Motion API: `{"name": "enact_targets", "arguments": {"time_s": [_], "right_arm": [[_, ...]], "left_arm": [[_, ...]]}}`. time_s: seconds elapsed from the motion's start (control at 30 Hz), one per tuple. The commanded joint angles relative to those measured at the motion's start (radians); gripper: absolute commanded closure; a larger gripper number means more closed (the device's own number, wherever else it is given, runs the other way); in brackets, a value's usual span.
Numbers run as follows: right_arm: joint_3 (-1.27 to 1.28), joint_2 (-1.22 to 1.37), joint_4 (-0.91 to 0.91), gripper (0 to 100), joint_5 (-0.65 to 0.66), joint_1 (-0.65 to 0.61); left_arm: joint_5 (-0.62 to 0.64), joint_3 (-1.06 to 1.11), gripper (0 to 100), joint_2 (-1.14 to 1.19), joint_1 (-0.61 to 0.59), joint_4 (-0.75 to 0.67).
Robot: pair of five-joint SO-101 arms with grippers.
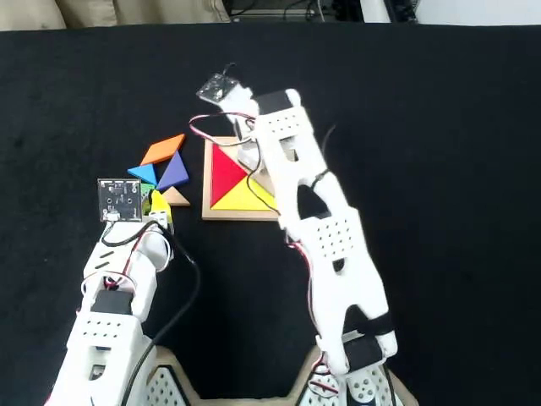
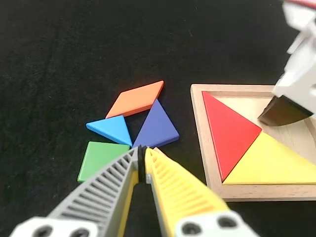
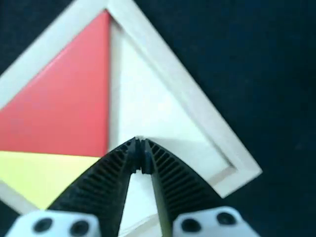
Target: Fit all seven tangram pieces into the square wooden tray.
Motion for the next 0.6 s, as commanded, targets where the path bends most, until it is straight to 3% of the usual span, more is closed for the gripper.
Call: {"name": "enact_targets", "arguments": {"time_s": [0.0, 0.33, 0.5, 0.57], "right_arm": [[-0.085, 0.002, 0.044, 98.8, -0.011, -0.044], [-0.211, 0.007, 0.106, 98.8, -0.011, -0.046], [-0.535, 0.005, 0.281, 98.8, -0.018, 0.005], [-0.668, 0.005, 0.279, 98.8, -0.077, 0.037]], "left_arm": [[-0.008, -0.039, 96, -0.014, 0.010, -0.023], [-0.009, -0.039, 96, -0.014, 0.010, -0.023], [-0.006, -0.042, 96, -0.014, 0.012, -0.023], [-0.006, -0.047, 96, -0.014, 0.031, -0.023]]}}
